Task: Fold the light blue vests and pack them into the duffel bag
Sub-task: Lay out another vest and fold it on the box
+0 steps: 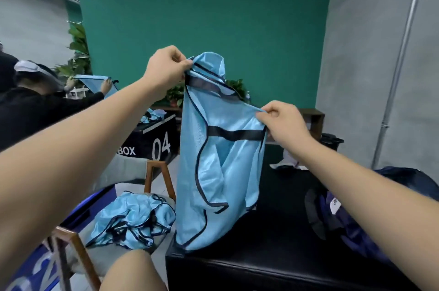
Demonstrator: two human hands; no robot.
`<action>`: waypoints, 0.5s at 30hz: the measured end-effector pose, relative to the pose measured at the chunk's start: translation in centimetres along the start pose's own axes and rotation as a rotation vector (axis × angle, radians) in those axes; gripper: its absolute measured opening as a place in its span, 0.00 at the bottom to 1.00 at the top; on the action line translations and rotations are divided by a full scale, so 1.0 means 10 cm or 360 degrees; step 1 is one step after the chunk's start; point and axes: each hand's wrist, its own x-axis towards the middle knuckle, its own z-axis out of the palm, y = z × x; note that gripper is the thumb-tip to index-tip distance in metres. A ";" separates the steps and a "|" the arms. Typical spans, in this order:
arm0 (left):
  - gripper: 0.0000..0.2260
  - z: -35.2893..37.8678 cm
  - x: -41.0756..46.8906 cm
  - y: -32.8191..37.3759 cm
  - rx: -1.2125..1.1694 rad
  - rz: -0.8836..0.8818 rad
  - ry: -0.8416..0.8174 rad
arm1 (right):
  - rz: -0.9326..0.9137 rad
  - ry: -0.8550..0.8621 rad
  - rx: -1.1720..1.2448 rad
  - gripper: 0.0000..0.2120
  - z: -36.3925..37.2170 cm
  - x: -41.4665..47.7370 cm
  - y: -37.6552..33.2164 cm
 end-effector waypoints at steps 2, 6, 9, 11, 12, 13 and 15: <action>0.09 -0.02 -0.03 -0.04 -0.0071 -0.0060 -0.0023 | -0.0019 0.0090 -0.0052 0.06 -0.22 0.15 -0.03; 0.10 0.02 -0.10 -0.03 -0.0171 -0.0116 -0.0123 | -0.0050 0.0175 -0.0207 0.05 -0.51 0.37 -0.20; 0.10 0.08 -0.16 0.02 -0.0169 -0.0121 -0.0157 | -0.0102 0.0198 -0.0276 0.04 -0.67 0.47 -0.36; 0.10 0.10 -0.19 0.06 -0.0195 -0.0127 -0.0172 | -0.0113 0.0207 -0.0307 0.04 -0.74 0.52 -0.42; 0.10 0.10 -0.20 0.08 -0.0206 -0.0128 -0.0182 | -0.0105 0.0206 -0.0334 0.03 -0.77 0.55 -0.43; 0.10 0.11 -0.21 0.10 -0.0214 -0.0126 -0.0191 | -0.0092 0.0199 -0.0366 0.03 -0.79 0.57 -0.43; 0.10 0.13 -0.23 0.15 -0.0242 -0.0106 -0.0199 | -0.0054 0.0149 -0.0370 0.04 -0.80 0.59 -0.44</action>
